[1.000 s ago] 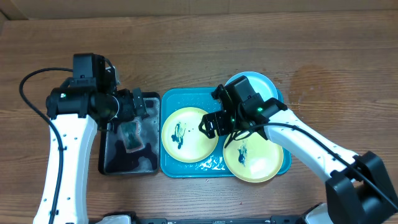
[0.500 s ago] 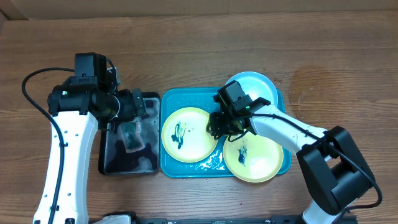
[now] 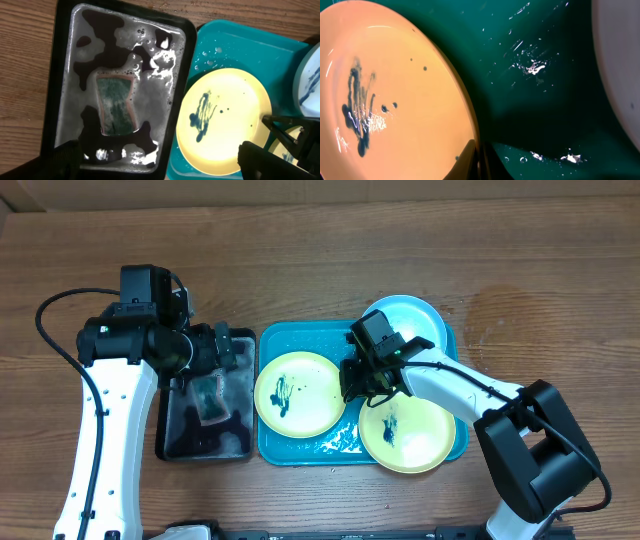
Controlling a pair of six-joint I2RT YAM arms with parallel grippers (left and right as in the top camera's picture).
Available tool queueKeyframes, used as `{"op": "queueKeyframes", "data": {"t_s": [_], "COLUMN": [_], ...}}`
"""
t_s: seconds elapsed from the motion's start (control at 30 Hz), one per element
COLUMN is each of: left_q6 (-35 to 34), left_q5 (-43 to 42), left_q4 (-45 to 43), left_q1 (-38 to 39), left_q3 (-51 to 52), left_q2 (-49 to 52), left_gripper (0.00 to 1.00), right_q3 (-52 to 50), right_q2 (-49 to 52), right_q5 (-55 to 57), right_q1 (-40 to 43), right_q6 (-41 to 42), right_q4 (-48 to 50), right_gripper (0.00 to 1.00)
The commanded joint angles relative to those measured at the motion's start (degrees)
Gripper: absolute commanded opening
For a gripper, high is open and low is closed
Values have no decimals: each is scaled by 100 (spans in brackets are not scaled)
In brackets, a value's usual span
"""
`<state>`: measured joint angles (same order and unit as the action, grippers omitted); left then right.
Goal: Clean dirty plates on tray and stack at the side
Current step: 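Lower left gripper into black tray and grasp the pink-green sponge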
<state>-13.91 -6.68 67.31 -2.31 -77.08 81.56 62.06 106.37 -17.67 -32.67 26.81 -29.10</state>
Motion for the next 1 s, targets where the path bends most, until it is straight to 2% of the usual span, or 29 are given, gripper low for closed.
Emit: {"op": "queueKeyframes", "data": {"t_s": [0.0,0.03,0.07,0.1,0.13,0.17,0.23,0.27,0.3,0.33,0.4,0.53,0.6,0.63,0.73,0.8,0.97], "left_q6": [66,72,114,151,151,151,151,151,155,155,168,339,367,367,367,382,619], "left_q5": [-42,-31,7,101,264,420,643,715,732,732,734,726,708,688,551,463,278], "left_q4": [-4,2,13,13,26,42,37,22,-13,-59,-170,-376,-380,-350,-269,-306,-625], "left_q1": [-31,-31,-31,-31,-31,-31,-31,-31,-31,-31,-31,-31,-31,-28,-28,-26,28], "left_q3": [-92,-92,-92,-90,-83,-66,13,57,122,179,304,487,507,507,507,516,551], "left_q2": [11,11,13,22,42,61,116,153,208,264,407,817,1193,1349,1711,1891,2048], "left_gripper": [72,43,31,33,49,48,24,7,5,8,28,30,45,47,48,34,34], "right_q3": [-61,-61,-61,-59,-57,-50,-48,-48,-48,-48,-48,-48,-50,-50,-50,-50,-50], "right_q2": [22,22,22,22,20,15,4,2,4,2,4,4,4,4,4,4,4], "right_q5": [-35,-35,-31,-11,52,166,501,581,601,608,621,643,675,675,717,719,715], "right_q1": [-28,-28,-28,-28,-26,-17,-4,7,15,17,17,17,17,17,17,17,17], "right_q6": [50,48,46,48,48,59,175,177,177,175,173,175,175,175,173,170,170], "right_q4": [74,70,52,28,-17,-81,-232,-271,-282,-291,-293,-291,-293,-293,-295,-295,-334], "right_gripper": [4,4,4,4,4,4,4,4,4,4,4,4,4,4,4,4,4]}}
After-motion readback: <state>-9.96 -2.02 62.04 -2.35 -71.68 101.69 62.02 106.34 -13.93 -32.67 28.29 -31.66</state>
